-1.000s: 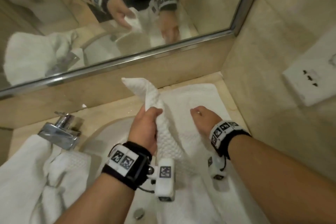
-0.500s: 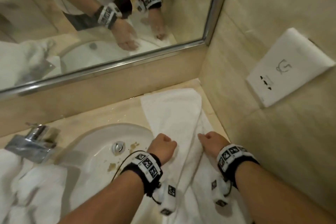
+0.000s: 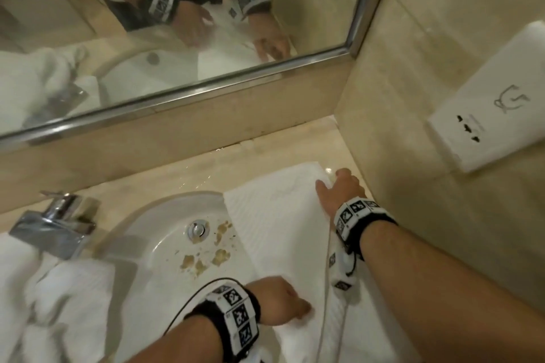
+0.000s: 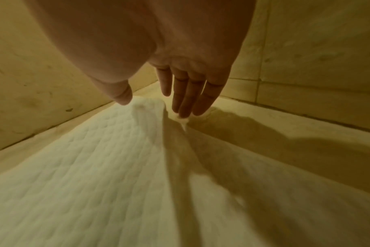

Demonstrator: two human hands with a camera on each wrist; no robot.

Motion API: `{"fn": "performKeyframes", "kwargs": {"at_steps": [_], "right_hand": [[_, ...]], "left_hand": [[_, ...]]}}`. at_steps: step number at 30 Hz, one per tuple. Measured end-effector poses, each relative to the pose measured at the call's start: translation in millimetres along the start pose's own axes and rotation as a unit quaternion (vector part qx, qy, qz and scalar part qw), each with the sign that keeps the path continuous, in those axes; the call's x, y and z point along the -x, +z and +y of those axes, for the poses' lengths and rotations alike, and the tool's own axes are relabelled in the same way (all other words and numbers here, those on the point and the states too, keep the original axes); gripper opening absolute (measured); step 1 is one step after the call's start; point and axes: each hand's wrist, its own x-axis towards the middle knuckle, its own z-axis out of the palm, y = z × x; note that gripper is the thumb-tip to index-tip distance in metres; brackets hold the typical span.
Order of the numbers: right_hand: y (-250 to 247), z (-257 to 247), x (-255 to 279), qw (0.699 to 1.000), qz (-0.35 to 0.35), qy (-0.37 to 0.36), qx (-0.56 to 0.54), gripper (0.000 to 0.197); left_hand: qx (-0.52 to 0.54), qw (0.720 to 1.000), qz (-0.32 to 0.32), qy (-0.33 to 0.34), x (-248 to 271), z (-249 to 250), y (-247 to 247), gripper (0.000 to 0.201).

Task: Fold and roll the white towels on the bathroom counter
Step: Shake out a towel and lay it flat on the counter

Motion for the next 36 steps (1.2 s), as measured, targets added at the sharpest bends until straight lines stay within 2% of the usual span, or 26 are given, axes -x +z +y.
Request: {"fn": "performKeyframes", "kwargs": {"at_steps": [1,2,4,6,8,9,11,13,15,16,18,22,26,30,32,36], "right_hand": [[0.8,-1.9,-4.0,1.000,-0.016,0.003,-0.003,0.065],[1.8,-3.2,-6.8,0.999,-0.032,0.003,-0.002,0.063],[5.1,-3.8,-9.9,0.999,-0.045,-0.013,0.014,0.060],[10.9,-3.0,-11.8,0.997,-0.031,-0.046,0.047,0.057],[15.8,-0.7,-11.9,0.995,-0.003,-0.094,0.042,0.050],[17.5,0.2,-11.0,0.993,0.008,-0.117,0.018,0.046],[18.1,2.4,-7.4,0.988,0.007,-0.151,-0.037,0.042],[17.4,5.2,-1.1,0.983,-0.010,-0.171,-0.067,0.039],[17.1,8.0,0.6,0.981,-0.012,-0.188,-0.054,0.039],[17.2,9.8,-0.2,0.980,-0.009,-0.191,-0.044,0.039],[17.8,12.9,-3.4,0.981,-0.006,-0.192,-0.029,0.036],[18.9,13.5,-13.1,0.981,-0.011,-0.186,-0.048,0.030],[15.7,2.0,-23.8,0.982,-0.017,-0.161,-0.093,0.027],[19.3,-7.0,-29.5,0.983,-0.046,-0.132,-0.117,0.026],[19.5,-7.7,-31.9,0.984,-0.044,-0.092,-0.143,0.028],[16.1,-6.8,-35.6,0.986,-0.011,-0.041,-0.160,0.028]], "left_hand": [[0.037,0.999,0.002,0.005,0.0,-1.9,-1.5,0.050],[0.073,0.997,0.029,0.013,-1.1,-3.5,-4.1,0.047],[0.117,0.978,0.169,0.030,-2.2,-5.9,-16.7,0.039],[0.168,0.928,0.333,0.007,-7.5,-10.8,-36.2,0.029],[0.245,0.865,0.436,-0.037,-16.3,-18.8,-57.9,0.027],[0.276,0.842,0.459,-0.071,-21.0,-24.4,-67.0,0.035],[0.329,0.817,0.455,-0.132,-29.2,-36.5,-80.0,0.067],[0.405,0.793,0.429,-0.149,-33.4,-44.6,-88.2,0.091],[0.481,0.767,0.400,-0.142,-37.2,-50.1,-94.3,0.101],[0.503,0.762,0.384,-0.137,-39.3,-53.3,-96.2,0.108],[0.511,0.773,0.354,-0.130,-44.6,-58.3,-97.2,0.116],[0.456,0.796,0.389,-0.083,-41.9,-59.3,-95.0,0.063],[0.393,0.807,0.440,-0.032,-41.1,-62.4,-92.3,0.045],[0.316,0.847,0.427,-0.011,-42.7,-66.7,-92.0,0.019],[0.311,0.839,0.446,-0.012,-40.7,-68.8,-94.0,0.013],[0.361,0.796,0.485,-0.005,-38.5,-80.6,-101.5,0.015]]}}
